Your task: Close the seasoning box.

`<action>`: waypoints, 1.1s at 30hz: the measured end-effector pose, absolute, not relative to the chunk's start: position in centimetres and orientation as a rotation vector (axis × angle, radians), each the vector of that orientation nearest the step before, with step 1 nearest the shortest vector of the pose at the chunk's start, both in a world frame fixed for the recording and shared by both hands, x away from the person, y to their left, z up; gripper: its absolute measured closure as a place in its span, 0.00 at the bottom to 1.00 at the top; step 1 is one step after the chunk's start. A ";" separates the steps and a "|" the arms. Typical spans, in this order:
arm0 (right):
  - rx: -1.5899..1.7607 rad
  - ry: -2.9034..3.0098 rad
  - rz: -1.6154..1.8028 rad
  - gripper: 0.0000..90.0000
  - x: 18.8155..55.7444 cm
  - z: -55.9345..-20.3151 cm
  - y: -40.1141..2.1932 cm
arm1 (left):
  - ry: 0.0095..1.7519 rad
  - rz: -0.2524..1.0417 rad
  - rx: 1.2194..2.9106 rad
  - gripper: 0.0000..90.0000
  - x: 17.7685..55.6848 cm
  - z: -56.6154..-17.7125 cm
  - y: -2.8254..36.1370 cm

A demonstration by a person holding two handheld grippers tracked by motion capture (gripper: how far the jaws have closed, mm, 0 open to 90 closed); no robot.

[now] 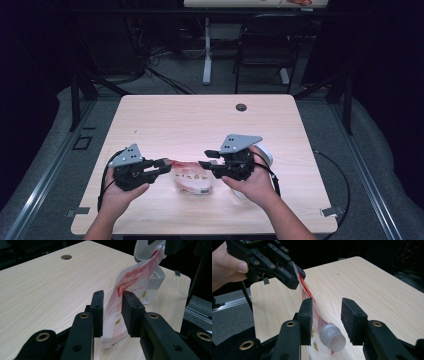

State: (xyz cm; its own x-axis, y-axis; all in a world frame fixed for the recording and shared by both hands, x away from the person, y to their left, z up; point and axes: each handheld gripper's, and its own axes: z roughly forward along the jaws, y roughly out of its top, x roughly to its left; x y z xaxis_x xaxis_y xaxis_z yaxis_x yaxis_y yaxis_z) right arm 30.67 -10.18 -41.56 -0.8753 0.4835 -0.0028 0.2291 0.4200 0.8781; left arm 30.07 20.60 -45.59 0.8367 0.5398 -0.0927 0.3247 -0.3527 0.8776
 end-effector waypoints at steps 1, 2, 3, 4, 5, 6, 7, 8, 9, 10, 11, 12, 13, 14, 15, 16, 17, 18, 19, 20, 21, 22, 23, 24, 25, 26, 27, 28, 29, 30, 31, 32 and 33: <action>0.616 2.424 1.427 0.70 30.7 -41.4 -10.0 | 0.643 0.258 1.971 0.79 30.1 -45.6 20.7; 0.610 2.426 1.429 0.70 30.7 -41.2 -9.8 | 0.644 0.256 1.967 0.77 30.1 -45.6 20.7; 0.605 2.434 1.420 0.70 30.8 -41.1 -9.6 | 0.647 0.257 1.970 0.76 30.1 -45.6 20.8; 0.597 2.444 1.405 0.70 30.8 -41.0 -9.4 | 0.648 0.260 1.970 0.75 30.1 -45.6 20.9; 0.587 2.448 1.397 0.70 30.8 -40.9 -9.1 | 0.651 0.261 1.970 0.74 30.1 -45.7 20.9; 0.577 2.456 1.385 0.70 30.9 -40.8 -8.8 | 0.653 0.263 1.969 0.74 30.2 -45.7 21.0; 0.566 2.465 1.379 0.70 30.9 -40.7 -8.6 | 0.655 0.266 1.973 0.74 30.2 -45.8 21.1; 0.560 2.472 1.377 0.70 30.9 -40.6 -8.3 | 0.659 0.266 1.967 0.73 30.2 -45.8 21.3; 0.553 2.477 1.374 0.71 30.9 -40.5 -8.1 | 0.662 0.265 1.967 0.73 30.2 -45.9 21.4; 0.545 2.485 1.364 0.71 30.9 -40.4 -7.8 | 0.666 0.263 1.964 0.72 30.2 -45.9 21.6; 0.539 2.491 1.359 0.71 30.9 -40.3 -7.5 | 0.673 0.266 1.959 0.72 30.3 -46.0 21.7; 0.530 2.497 1.355 0.71 30.9 -40.3 -7.2 | 0.675 0.267 1.957 0.71 30.3 -46.0 21.9; 0.526 2.500 1.348 0.71 31.0 -40.2 -7.0 | 0.677 0.267 1.958 0.71 30.3 -46.0 22.1; 0.521 2.508 1.340 0.71 31.0 -40.2 -6.7 | 0.677 0.268 1.955 0.71 30.3 -46.0 22.2; 0.517 2.513 1.339 0.71 31.0 -40.1 -6.5 | 0.680 0.274 1.954 0.71 30.3 -46.1 22.4; 0.511 2.520 1.333 0.71 31.1 -40.1 -6.2 | 0.685 0.278 1.954 0.71 30.3 -46.1 22.6; 0.506 2.526 1.324 0.71 31.1 -40.1 -6.0 | 0.690 0.278 1.952 0.71 30.3 -46.1 22.7; 0.505 2.532 1.322 0.71 31.1 -40.1 -5.8 | 0.696 0.279 1.951 0.71 30.3 -46.2 22.9; 0.498 2.538 1.317 0.71 31.2 -40.1 -5.6 | 0.700 0.281 1.949 0.71 30.4 -46.2 23.0; 0.494 2.543 1.305 0.71 31.2 -40.1 -5.4 | 0.705 0.281 1.943 0.71 30.4 -46.2 23.2; 0.490 2.548 1.299 0.71 31.3 -40.0 -5.2 | 0.712 0.282 1.938 0.71 30.4 -46.2 23.3; 0.486 2.553 1.293 0.71 31.4 -40.0 -5.0 | 0.714 0.282 1.939 0.71 30.4 -46.2 23.4; 0.485 2.558 1.282 0.71 31.4 -40.0 -4.9 | 0.716 0.282 1.936 0.71 30.4 -46.3 23.5; 0.486 2.562 1.283 0.71 31.5 -40.0 -4.7 | 0.723 0.283 1.933 0.71 30.5 -46.3 23.6; 0.487 2.569 1.275 0.72 31.6 -40.0 -4.6 | 0.726 0.282 1.931 0.70 30.5 -46.3 23.7; 0.491 2.572 1.279 0.72 31.7 -40.1 -4.4 | 0.729 0.282 1.934 0.70 30.5 -46.3 23.8; 0.486 2.583 1.257 0.72 31.8 -40.1 -4.4 | 0.730 0.280 1.931 0.70 30.5 -46.4 23.8; 0.487 2.583 1.254 0.72 31.8 -40.1 -4.2 | 0.731 0.279 1.930 0.70 30.5 -46.4 23.8; 0.487 2.586 1.246 0.72 31.9 -40.1 -4.2 | 0.731 0.279 1.932 0.70 30.5 -46.4 23.8; 0.483 2.589 1.244 0.72 31.9 -40.2 -4.1 | 0.730 0.280 1.933 0.70 30.6 -46.5 23.8; 0.484 2.592 1.241 0.72 32.0 -40.2 -4.0 | 0.727 0.280 1.938 0.70 30.6 -46.5 23.8; 0.483 2.600 1.225 0.71 32.0 -40.2 -4.0 | 0.728 0.279 1.939 0.70 30.6 -46.5 23.7; 0.480 2.603 1.221 0.71 32.1 -40.2 -3.9 | 0.729 0.278 1.941 0.70 30.6 -46.6 23.7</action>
